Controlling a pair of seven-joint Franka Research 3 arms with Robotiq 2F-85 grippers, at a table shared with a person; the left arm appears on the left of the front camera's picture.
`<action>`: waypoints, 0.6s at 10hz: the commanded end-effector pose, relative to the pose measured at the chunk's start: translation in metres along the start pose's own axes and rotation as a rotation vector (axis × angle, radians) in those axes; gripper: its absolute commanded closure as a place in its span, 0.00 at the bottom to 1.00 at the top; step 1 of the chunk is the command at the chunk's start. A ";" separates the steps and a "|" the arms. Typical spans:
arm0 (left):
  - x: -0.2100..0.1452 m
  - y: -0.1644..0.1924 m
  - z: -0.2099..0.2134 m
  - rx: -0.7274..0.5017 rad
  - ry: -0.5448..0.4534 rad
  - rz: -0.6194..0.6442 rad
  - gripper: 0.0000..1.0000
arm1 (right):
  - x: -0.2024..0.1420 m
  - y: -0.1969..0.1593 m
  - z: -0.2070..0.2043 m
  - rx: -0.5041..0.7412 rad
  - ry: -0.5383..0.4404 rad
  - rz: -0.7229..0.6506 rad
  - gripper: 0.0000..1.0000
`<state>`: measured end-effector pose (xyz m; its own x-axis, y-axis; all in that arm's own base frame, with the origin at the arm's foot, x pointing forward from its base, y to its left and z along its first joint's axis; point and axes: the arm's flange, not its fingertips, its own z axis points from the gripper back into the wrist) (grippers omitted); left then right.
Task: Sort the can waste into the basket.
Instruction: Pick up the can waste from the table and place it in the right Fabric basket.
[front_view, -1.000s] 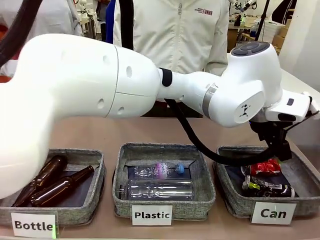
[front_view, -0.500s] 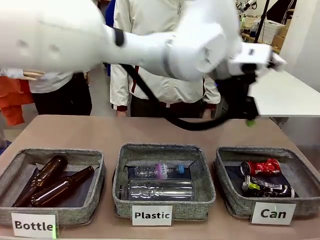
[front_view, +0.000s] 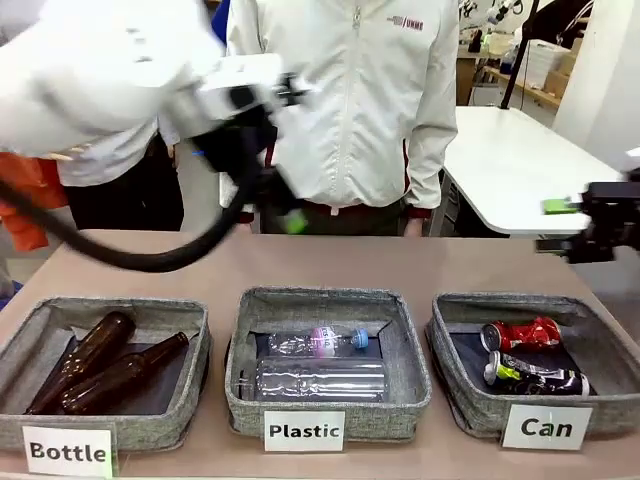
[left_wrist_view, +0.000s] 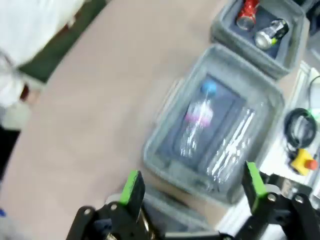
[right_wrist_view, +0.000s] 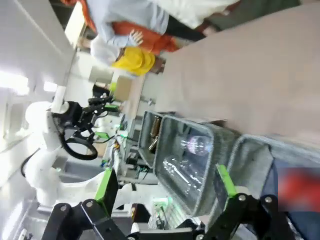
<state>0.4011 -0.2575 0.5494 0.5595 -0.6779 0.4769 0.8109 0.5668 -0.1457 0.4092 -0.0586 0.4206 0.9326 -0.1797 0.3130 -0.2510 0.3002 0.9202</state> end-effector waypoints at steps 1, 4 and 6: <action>-0.052 0.031 0.029 -0.095 0.011 0.109 0.00 | 0.012 0.004 -0.024 0.045 0.008 -0.036 0.00; -0.160 0.097 0.043 -0.380 -0.160 0.405 0.00 | 0.010 -0.004 -0.065 0.113 0.071 -0.087 0.00; -0.234 0.122 0.030 -0.462 -0.472 0.538 0.00 | 0.017 -0.005 -0.057 0.118 0.085 -0.105 0.00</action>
<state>0.3774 -0.0279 0.4662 0.8675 -0.2056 0.4530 0.4909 0.5014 -0.7125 0.4324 -0.0019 0.3960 0.9659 -0.1135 0.2329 -0.2088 0.1912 0.9591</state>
